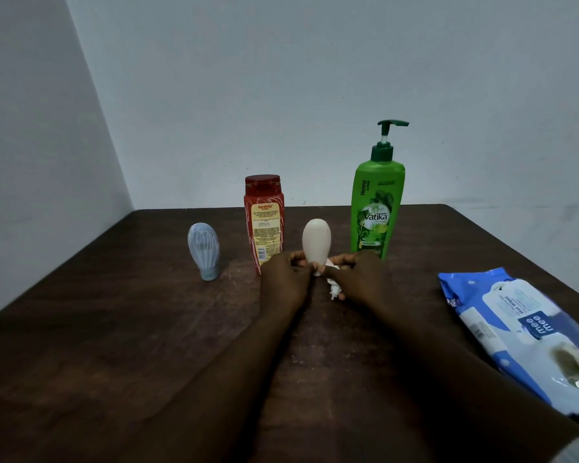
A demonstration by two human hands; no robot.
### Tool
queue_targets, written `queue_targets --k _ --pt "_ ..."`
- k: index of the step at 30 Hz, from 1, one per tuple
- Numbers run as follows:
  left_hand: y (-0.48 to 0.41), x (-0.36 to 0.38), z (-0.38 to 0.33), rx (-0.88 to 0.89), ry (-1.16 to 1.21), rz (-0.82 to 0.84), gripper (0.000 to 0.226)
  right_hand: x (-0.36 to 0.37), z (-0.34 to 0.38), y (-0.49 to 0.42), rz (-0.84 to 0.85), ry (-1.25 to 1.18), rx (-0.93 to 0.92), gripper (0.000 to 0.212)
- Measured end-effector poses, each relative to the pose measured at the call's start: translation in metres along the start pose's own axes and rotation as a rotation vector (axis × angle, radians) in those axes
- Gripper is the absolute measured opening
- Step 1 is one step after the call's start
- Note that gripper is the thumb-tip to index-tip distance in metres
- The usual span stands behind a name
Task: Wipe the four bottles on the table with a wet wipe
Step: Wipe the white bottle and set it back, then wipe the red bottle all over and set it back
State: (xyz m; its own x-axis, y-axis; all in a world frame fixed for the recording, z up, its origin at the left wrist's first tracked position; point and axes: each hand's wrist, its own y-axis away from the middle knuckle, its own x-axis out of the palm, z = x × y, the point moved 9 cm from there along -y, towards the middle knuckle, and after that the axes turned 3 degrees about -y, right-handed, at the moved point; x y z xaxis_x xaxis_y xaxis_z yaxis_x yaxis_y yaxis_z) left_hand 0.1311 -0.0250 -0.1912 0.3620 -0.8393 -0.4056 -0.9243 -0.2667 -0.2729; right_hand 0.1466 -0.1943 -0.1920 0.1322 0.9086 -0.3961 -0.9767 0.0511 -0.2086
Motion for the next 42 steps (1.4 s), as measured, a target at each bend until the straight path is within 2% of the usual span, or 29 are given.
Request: queue_targets --k 6,21,26,31,34,39,42 --pt "-0.002 0.001 0.001 -0.006 -0.029 -0.006 0.031 0.003 -0.007 -0.007 0.004 0.048 -0.012 0.031" --pt "-0.001 0.002 0.001 -0.007 -0.038 -0.014 0.033 0.005 -0.007 -0.006 0.061 0.027 -0.005 0.036" --pt "-0.001 0.000 0.004 -0.006 -0.031 -0.029 0.031 0.005 -0.008 -0.005 0.067 -0.004 0.014 0.032" --pt "0.006 -0.006 0.003 -0.006 0.005 -0.062 0.025 -0.004 -0.011 -0.001 0.024 -0.069 0.032 0.019" --pt "0.017 -0.020 -0.003 0.034 0.016 -0.140 0.019 -0.008 -0.011 0.004 0.018 -0.159 0.040 0.009" --pt "0.021 -0.068 -0.029 0.131 0.147 -0.361 0.023 -0.006 0.003 0.013 0.087 -0.282 0.009 0.017" --pt "0.005 -0.110 -0.045 0.261 0.169 -0.499 0.030 0.002 0.011 0.018 0.137 -0.360 0.005 0.014"
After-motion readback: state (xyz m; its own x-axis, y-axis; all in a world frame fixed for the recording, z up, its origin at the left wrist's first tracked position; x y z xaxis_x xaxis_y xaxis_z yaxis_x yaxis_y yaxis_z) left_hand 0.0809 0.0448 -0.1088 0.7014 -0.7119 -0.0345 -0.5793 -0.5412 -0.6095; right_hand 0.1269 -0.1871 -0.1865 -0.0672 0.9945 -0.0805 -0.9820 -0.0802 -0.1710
